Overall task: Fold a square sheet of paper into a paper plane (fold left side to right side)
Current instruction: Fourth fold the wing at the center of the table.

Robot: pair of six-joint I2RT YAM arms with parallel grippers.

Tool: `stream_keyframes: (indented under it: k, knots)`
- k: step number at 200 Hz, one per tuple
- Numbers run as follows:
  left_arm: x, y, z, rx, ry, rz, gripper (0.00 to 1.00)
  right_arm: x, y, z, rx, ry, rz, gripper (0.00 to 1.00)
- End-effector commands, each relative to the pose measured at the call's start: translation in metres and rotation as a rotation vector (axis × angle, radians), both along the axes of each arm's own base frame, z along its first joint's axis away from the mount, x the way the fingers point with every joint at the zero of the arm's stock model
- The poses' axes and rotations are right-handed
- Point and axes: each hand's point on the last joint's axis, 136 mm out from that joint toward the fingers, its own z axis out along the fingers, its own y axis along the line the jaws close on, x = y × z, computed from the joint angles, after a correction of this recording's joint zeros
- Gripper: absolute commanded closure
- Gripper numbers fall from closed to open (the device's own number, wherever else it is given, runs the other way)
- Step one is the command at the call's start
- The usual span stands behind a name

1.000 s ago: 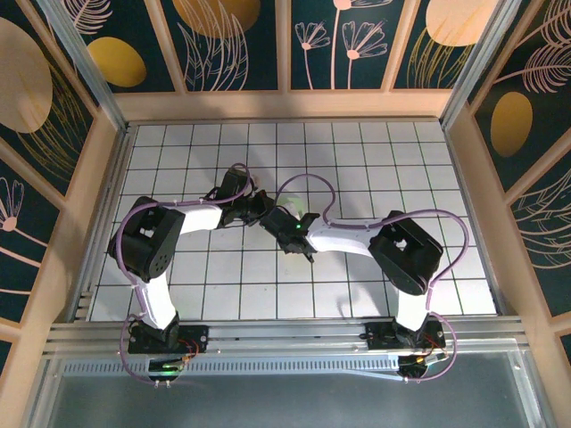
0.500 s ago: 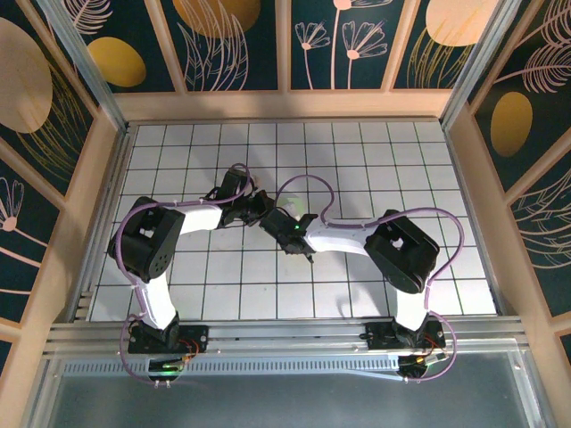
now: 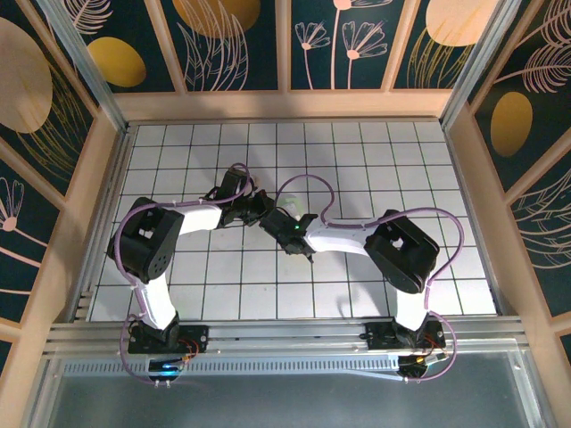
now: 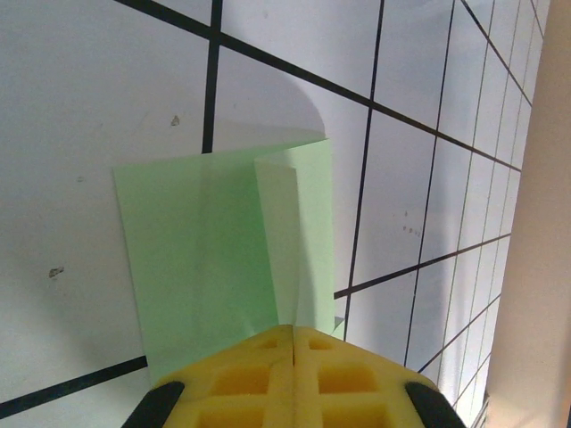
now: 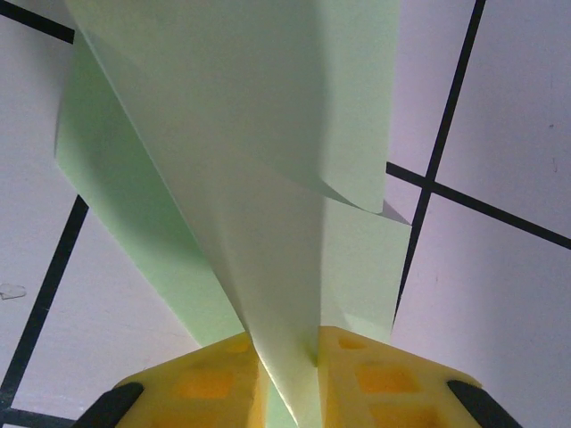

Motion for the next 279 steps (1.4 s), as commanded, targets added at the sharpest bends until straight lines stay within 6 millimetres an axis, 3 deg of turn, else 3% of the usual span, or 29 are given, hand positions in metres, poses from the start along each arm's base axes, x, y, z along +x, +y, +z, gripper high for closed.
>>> stream_keyframes:
  k: [1,32,41,146,183,206,226,234,257,265,268,279]
  knots:
    - [0.003,-0.005,0.018,-0.017,-0.029,-0.005,0.96,0.003,-0.008,-0.007,-0.025,-0.011,-0.026,0.78]
    - [0.002,-0.004,0.017,-0.015,-0.025,-0.004,0.96,0.002,-0.009,-0.008,-0.029,-0.01,-0.026,0.78]
    - [0.01,-0.008,0.028,-0.027,-0.051,-0.005,0.96,0.002,-0.01,-0.008,-0.03,-0.009,-0.027,0.78]
    - [0.01,-0.008,0.022,-0.016,-0.039,-0.006,0.95,0.001,-0.012,-0.01,-0.026,-0.005,-0.03,0.84]
    - [0.007,-0.007,0.016,-0.013,-0.029,-0.008,0.91,0.001,-0.012,-0.011,-0.025,-0.001,-0.03,0.89]
    - [0.006,-0.005,0.017,-0.01,-0.034,-0.008,0.79,-0.001,-0.013,-0.015,-0.028,0.008,-0.028,0.93]
    - [0.012,0.003,0.029,-0.014,-0.062,0.013,0.7,-0.003,-0.013,-0.019,-0.028,0.021,-0.026,0.97]
    - [0.007,0.014,0.023,-0.008,-0.042,0.027,0.66,-0.004,-0.014,-0.021,-0.025,0.027,-0.027,0.98]
    - [0.01,0.04,0.031,-0.002,-0.057,0.073,0.63,-0.007,-0.013,-0.024,0.013,0.056,-0.028,1.0]
    - [0.009,0.049,0.025,0.016,-0.044,0.079,0.62,-0.007,-0.012,-0.024,0.042,0.07,-0.028,1.0]
    - [0.009,0.051,0.035,0.011,-0.064,0.081,0.61,-0.007,-0.011,-0.024,0.055,0.077,-0.024,1.0]
    - [0.007,0.059,0.037,0.019,-0.066,0.083,0.61,-0.009,-0.008,-0.024,0.107,0.107,-0.014,1.0]
